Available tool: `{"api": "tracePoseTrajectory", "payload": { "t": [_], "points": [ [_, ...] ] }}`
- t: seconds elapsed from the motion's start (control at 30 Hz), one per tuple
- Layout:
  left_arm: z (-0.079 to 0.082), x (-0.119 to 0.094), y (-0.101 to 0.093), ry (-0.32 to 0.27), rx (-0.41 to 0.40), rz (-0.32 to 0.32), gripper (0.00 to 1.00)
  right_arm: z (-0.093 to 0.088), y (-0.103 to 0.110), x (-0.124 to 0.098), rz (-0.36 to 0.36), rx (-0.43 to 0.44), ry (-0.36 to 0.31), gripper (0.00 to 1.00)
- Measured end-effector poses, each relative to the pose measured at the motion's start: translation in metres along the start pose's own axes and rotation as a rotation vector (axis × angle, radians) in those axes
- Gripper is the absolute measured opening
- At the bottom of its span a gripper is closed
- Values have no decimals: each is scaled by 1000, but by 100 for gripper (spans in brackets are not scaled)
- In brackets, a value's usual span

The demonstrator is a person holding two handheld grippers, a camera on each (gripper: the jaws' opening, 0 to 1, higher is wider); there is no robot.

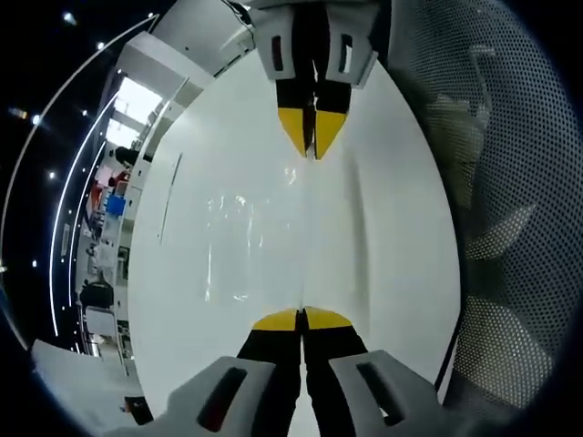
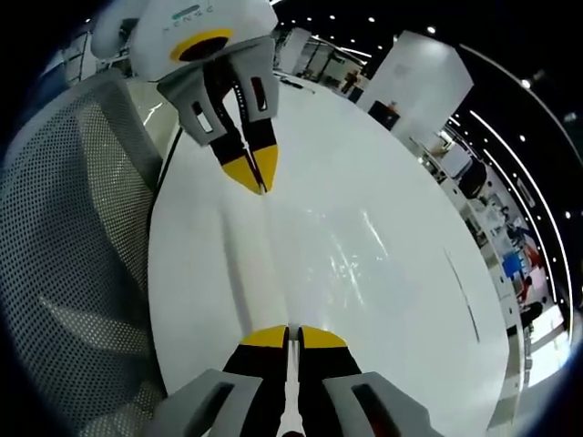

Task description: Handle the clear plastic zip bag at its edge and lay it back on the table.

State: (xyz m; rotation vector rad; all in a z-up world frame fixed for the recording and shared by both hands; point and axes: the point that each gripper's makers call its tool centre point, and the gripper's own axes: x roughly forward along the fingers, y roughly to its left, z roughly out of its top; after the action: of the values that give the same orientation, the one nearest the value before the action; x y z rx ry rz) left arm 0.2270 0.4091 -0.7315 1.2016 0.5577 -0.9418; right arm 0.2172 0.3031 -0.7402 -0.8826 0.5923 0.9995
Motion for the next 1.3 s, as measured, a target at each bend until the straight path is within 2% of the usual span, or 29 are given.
{"api": "tracePoseTrajectory", "payload": {
  "t": [0.5, 0.7, 0.83, 0.93, 1.0, 1.07, 1.13, 1.3],
  "points": [
    [-5, -1, -2, 8, -5, 0, 0, -9, 1, -1, -3, 18, 11, 0],
    [-2, -2, -2, 3, 1, -1, 0, -9, 0, -6, -7, 29, 17, 0],
    [0, -3, -1, -3, 9, 4, 0, -8, -5, -9, -14, 50, -17, 1],
    [1, -3, -1, -8, 19, 5, 0, 2, -7, -16, -10, 153, -105, 6],
    [2, -3, -2, -8, 25, 6, 0, 3, -12, -18, -17, 182, -125, 8],
    [4, -3, -2, -11, 30, 6, 0, 10, -14, -25, -19, 191, -138, 11],
    [5, -3, -2, -13, 34, 7, 0, 8, -16, -16, -18, 194, -145, 14],
    [8, -4, -1, -21, 43, 7, 0, 19, -16, -7, -20, 187, -156, 13]
  ]
}}
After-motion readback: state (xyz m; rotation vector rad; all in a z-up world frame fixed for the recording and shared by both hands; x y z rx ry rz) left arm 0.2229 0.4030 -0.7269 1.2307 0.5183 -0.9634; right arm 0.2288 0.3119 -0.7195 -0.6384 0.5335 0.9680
